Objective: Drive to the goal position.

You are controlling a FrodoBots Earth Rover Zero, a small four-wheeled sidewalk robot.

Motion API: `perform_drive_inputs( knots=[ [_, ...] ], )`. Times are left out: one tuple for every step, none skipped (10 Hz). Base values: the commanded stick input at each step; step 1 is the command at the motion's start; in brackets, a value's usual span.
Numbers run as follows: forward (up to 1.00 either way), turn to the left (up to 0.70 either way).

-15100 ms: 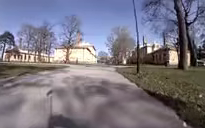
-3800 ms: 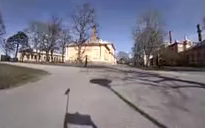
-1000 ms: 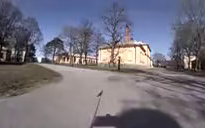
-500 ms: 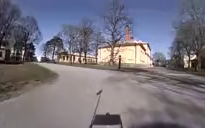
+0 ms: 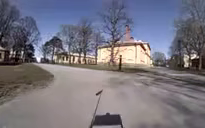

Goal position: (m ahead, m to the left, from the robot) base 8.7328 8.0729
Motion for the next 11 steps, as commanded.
perform_drive_inputs(
  knots=[
    [0.85,0.0],
    [0.85,0.0],
    [0.85,0.0],
    [0.85,0.0],
    [0.85,0.0],
    [0.85,0.0],
    [0.85,0.0],
    [0.85,0.0],
    [0.85,0.0],
    [0.85,0.0],
    [0.85,0.0]
  ],
)
